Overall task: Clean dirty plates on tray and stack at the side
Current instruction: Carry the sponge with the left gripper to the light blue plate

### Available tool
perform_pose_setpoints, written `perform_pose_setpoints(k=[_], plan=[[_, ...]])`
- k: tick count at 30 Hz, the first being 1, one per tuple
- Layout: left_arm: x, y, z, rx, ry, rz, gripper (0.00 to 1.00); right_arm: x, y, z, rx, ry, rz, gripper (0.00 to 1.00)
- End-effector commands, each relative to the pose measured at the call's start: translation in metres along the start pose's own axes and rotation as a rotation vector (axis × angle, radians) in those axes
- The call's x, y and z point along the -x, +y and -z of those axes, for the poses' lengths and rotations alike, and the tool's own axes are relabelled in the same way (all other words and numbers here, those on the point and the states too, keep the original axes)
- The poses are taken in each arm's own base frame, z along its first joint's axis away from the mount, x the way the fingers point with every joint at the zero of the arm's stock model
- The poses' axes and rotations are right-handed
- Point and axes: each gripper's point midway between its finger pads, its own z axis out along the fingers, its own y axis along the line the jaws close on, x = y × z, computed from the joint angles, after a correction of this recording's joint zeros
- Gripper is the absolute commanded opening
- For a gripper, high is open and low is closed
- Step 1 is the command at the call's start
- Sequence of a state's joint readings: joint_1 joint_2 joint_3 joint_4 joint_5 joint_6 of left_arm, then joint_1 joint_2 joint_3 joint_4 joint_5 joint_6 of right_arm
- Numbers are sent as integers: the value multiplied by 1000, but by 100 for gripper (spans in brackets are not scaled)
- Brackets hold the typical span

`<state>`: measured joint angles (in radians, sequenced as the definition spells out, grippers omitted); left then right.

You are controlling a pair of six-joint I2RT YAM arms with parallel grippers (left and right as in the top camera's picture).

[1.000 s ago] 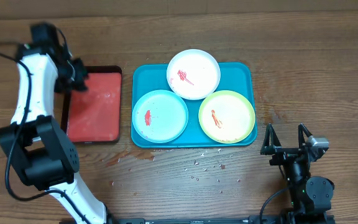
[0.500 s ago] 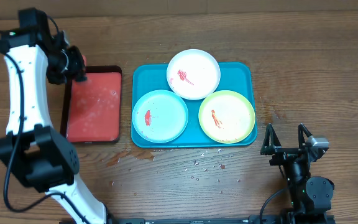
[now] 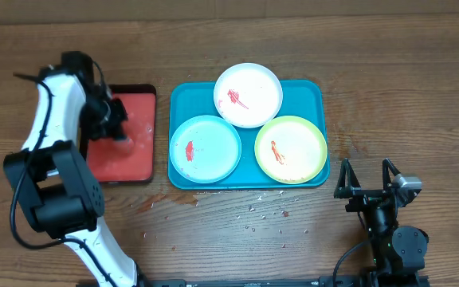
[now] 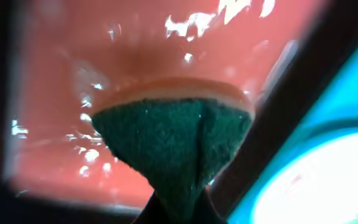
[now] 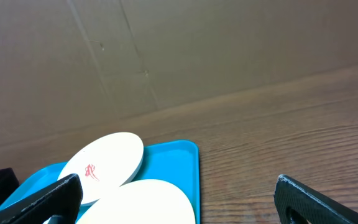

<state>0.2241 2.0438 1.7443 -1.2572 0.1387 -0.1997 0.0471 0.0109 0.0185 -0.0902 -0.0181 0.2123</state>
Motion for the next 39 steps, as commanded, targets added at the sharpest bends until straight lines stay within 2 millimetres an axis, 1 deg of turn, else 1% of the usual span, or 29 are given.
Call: perform_pose_setpoints(k=[1, 2, 3, 4, 6, 8, 9, 10, 11, 12, 14, 16, 17, 19, 21, 23, 25, 26, 28, 29, 30, 31, 32, 34, 36, 39], plan=[[26, -20, 83, -63, -201, -37, 4, -1, -3, 0, -12, -5, 4, 100], [27, -25, 92, -68, -218, -49, 4, -1, -3, 0, -12, -5, 4, 100], [27, -28, 94, -58, -226, -60, 4, -1, -3, 0, -12, -5, 4, 100], [26, -28, 90, -30, -223, -66, 4, -1, -3, 0, -12, -5, 4, 100], [20, -23, 55, 62, -190, -61, 4, -1, -3, 0, -12, -5, 4, 100], [14, -25, 14, 80, -161, -75, 5, -1, -3, 0, -12, -5, 4, 100], [8, -27, -2, 75, -141, -85, 4, -1, -3, 0, -12, -5, 4, 100], [0, -30, -15, 64, -115, -105, 4, -1, -3, 0, -12, -5, 4, 100], [-6, -33, -22, 55, -93, -130, 4, -1, -3, 0, -12, -5, 4, 100], [-10, -34, -24, 56, -80, -137, 4, -1, -3, 0, -12, -5, 4, 100], [-13, -34, -16, 69, -66, -140, 4, -1, -3, 0, -12, -5, 4, 100], [-15, -37, 7, 72, -54, -140, 4, -1, -3, 0, -12, -5, 4, 100], [-15, -39, 22, 71, -53, -139, 4, -1, -3, 0, -12, -5, 4, 100], [-17, -50, 58, 33, -61, -127, 4, -1, -3, 0, -12, -5, 4, 100], [-21, -71, 91, -64, -75, -139, 4, -1, -3, 0, -12, -5, 4, 100], [-29, -102, 121, -199, -90, -189, 4, -1, -3, 0, -12, -5, 4, 100], [-44, -128, 133, -293, -77, -297, 4, -1, -3, 0, -12, -5, 4, 100], [-53, -139, 133, -322, -55, -352, 4, -1, -3, 0, -12, -5, 4, 100], [-73, -152, 125, -320, 1, -407, 4, -1, -3, 0, -12, -5, 4, 100], [-85, -161, 115, -308, 39, -438, 4, -1, -3, 0, -12, -5, 4, 100], [-99, -173, 99, -297, 80, -475, 4, -1, -3, 0, -12, -5, 4, 100], [-105, -179, 88, -287, 98, -487, 4, -1, -3, 0, -12, -5, 4, 100], [-111, -184, 72, -263, 118, -492, 4, -1, -3, 0, -12, -5, 4, 100], [-120, -186, 46, -205, 139, -493, 4, -1, -3, 0, -12, -5, 4, 100], [-128, -182, 18, -137, 158, -476, 4, -1, -3, 0, -12, -5, 4, 100], [-137, -184, -13, -125, 168, -493, 4, -1, -3, 0, -12, -5, 4, 100]])
